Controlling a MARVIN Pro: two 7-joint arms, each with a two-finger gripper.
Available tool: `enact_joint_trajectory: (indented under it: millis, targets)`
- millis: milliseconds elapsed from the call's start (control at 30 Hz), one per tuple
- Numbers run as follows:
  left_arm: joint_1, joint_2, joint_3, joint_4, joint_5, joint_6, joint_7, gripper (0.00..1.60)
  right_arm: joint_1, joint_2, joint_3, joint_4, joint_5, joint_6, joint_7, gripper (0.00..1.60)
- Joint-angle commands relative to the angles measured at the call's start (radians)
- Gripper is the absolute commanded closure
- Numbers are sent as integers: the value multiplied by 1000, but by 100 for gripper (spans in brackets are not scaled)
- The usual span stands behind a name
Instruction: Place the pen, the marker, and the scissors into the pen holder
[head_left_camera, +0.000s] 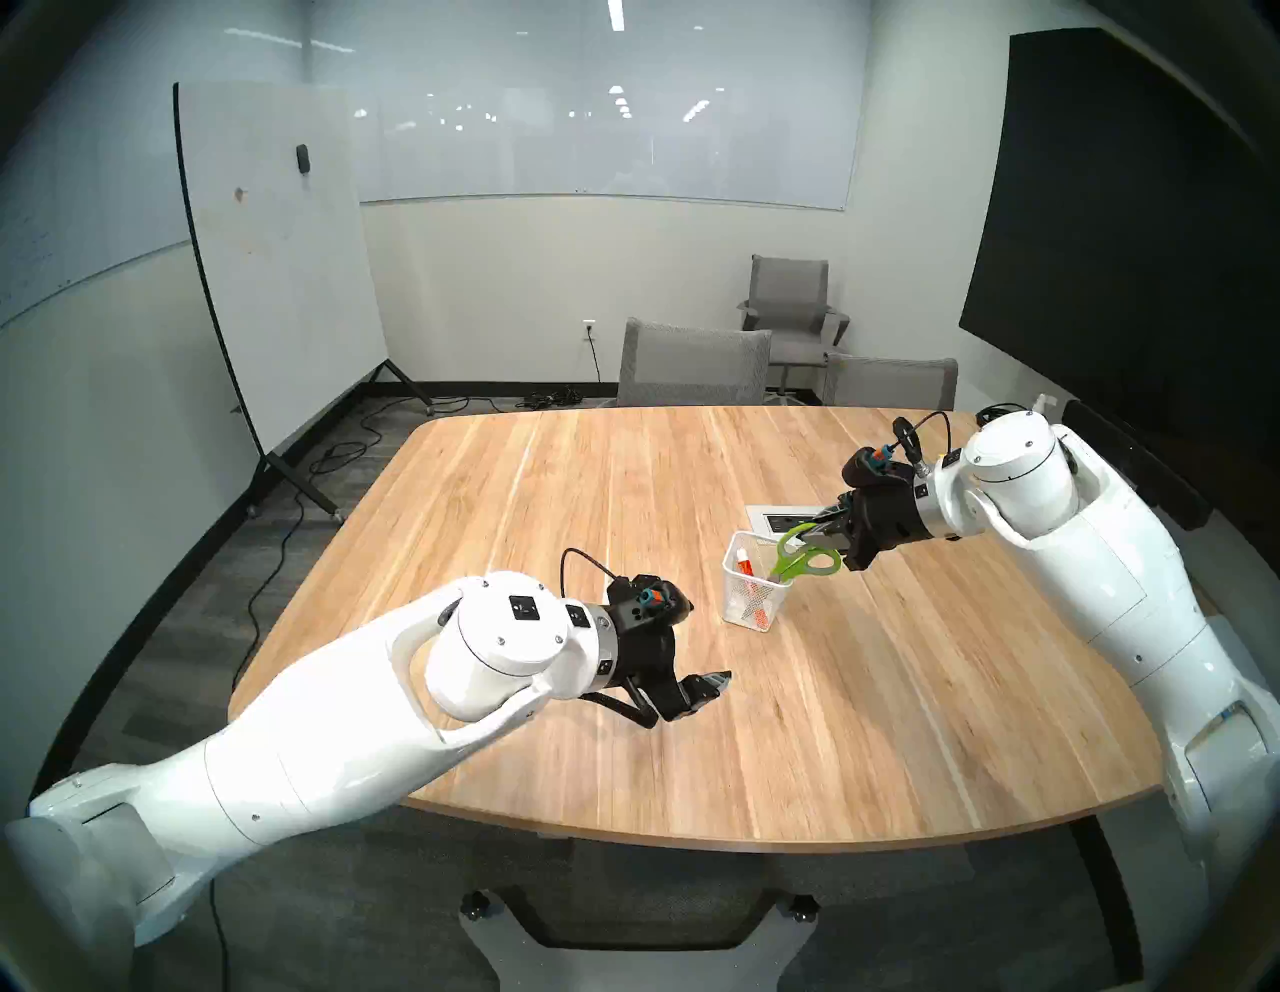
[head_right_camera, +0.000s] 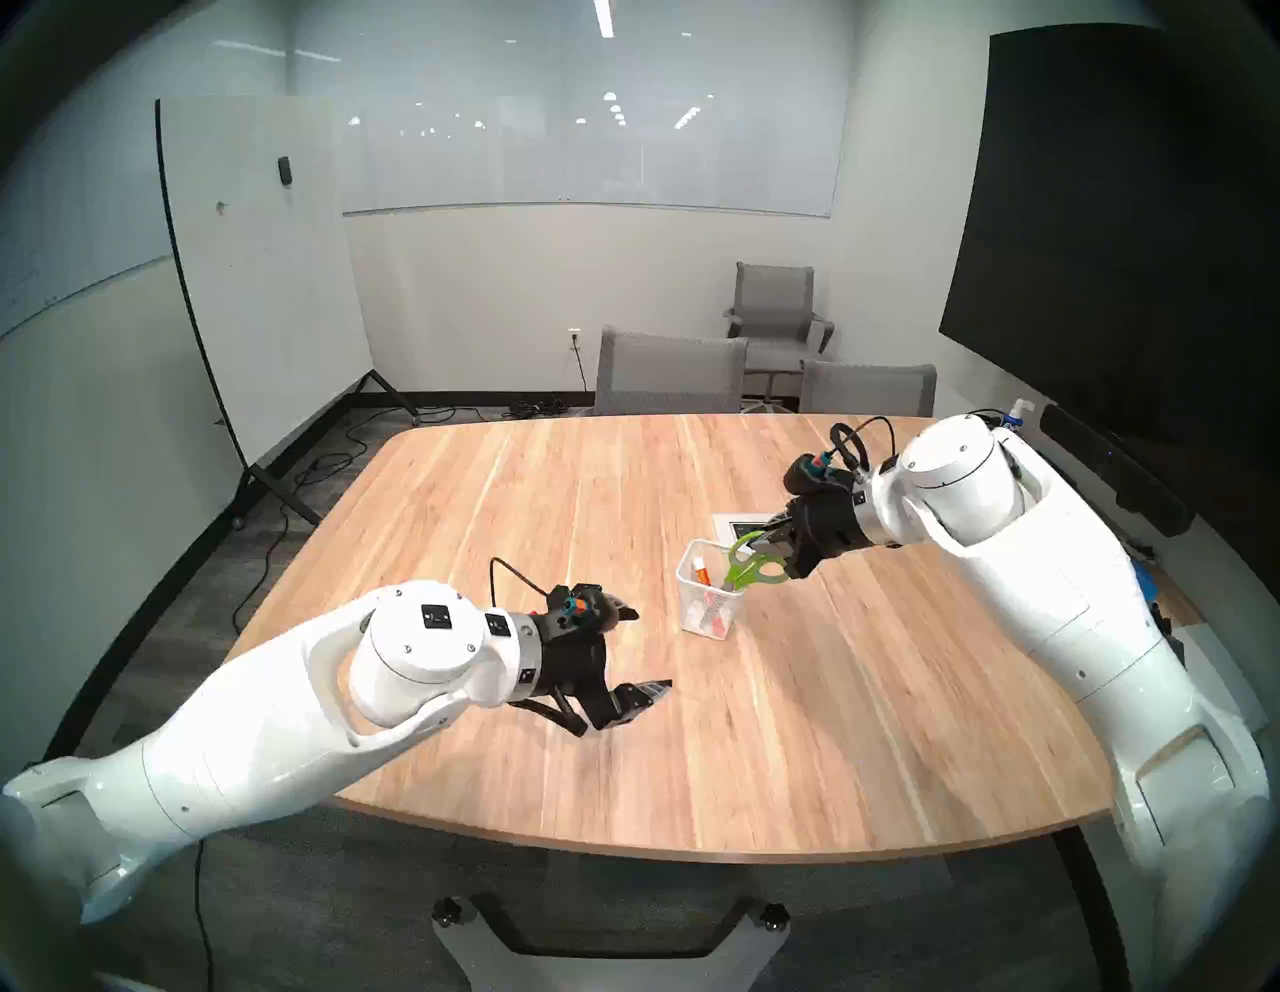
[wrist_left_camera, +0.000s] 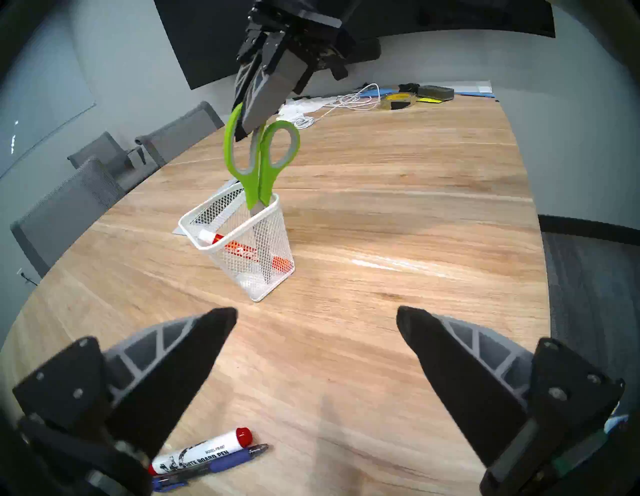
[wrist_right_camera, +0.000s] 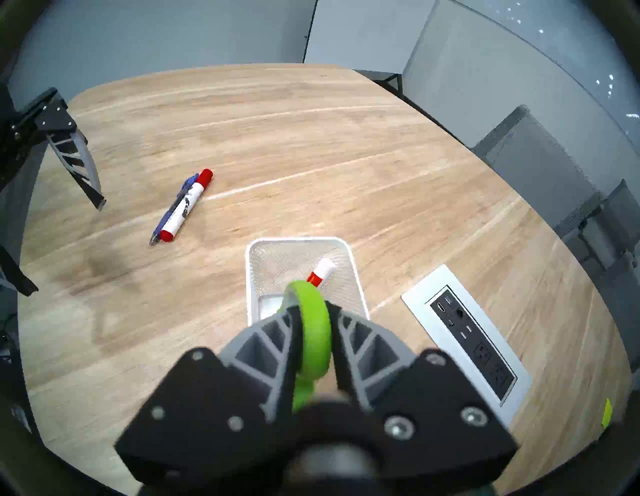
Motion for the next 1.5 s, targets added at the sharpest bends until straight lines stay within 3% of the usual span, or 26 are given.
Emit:
enact_joint_trajectory:
  millis: [0, 100, 133, 200, 233, 267, 1033, 1467]
  targets:
    - [-8, 2, -8, -16, 2, -11, -2, 0, 16, 6, 18, -11, 4, 3, -3, 83]
    - [-8, 2, -7, -15, 1, -13, -1, 0, 14, 6, 21, -12, 6, 2, -2, 67]
    - [-8, 2, -7, -14, 1, -14, -1, 0, 13, 7, 22, -12, 6, 2, -2, 46]
    - [-9, 0, -6, -14, 2, -14, 0, 0, 13, 8, 26, -13, 9, 3, 0, 28]
    - [-9, 0, -6, -13, 2, -14, 1, 0, 13, 8, 27, -13, 10, 3, 1, 5]
    - [-9, 0, -5, -13, 1, -14, 1, 0, 13, 8, 28, -13, 10, 3, 0, 2]
    - [-10, 0, -6, -15, -2, -11, 5, 0, 6, 38, 68, -32, 44, 10, 31, 4]
    - [28, 63, -47, -65, -26, -2, 55, 0, -129, 168, 178, -117, 148, -13, 126, 1]
